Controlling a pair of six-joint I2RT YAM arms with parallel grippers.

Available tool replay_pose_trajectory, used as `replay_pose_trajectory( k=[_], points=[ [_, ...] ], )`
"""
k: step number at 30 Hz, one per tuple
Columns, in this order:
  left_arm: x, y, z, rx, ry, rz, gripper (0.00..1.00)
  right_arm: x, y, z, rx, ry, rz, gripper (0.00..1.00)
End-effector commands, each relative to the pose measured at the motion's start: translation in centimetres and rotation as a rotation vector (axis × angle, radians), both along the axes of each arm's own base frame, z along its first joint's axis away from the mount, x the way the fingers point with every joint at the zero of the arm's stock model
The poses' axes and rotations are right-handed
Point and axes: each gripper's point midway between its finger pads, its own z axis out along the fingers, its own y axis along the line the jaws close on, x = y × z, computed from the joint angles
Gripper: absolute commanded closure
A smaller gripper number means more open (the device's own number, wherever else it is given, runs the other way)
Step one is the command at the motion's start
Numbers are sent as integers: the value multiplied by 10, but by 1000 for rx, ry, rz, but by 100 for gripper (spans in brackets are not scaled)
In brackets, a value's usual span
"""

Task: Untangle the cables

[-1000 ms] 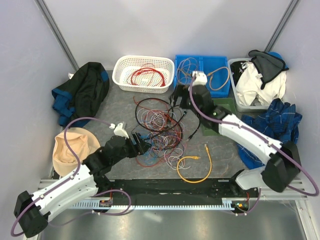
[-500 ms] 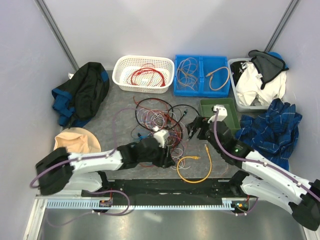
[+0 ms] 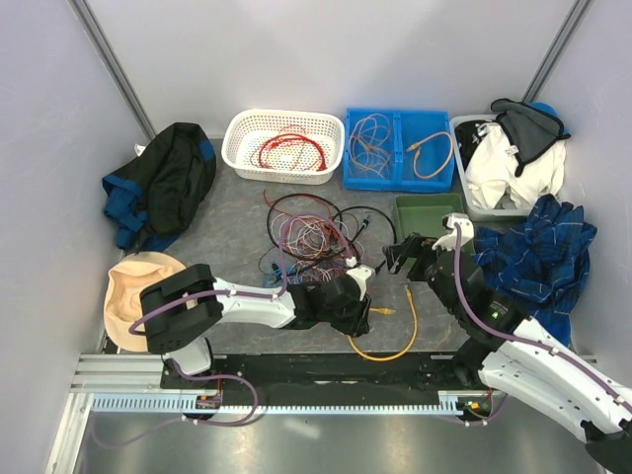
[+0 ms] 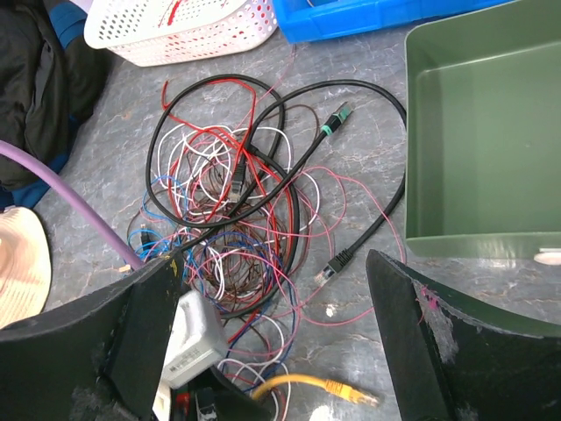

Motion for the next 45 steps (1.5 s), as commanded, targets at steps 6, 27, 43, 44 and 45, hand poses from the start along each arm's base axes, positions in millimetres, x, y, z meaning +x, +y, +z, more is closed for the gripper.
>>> replay_pose_trajectory(
  k=[6, 27, 43, 44, 45],
  points=[
    [14, 9, 43, -42, -193, 115, 27, -5, -9, 3, 2, -16, -18, 7],
    [14, 31, -3, 127, -176, 171, 45, -20, -28, 3, 27, -30, -46, 6],
    [53, 78, 118, 16, -440, 345, 98, -31, 9, 28, 87, -139, 189, 6],
    [56, 80, 132, 8, -458, 352, 98, -34, 15, 32, 92, -153, 225, 7],
    [60, 82, 142, 13, -490, 348, 98, -34, 22, 38, 109, -179, 259, 7]
  ],
)
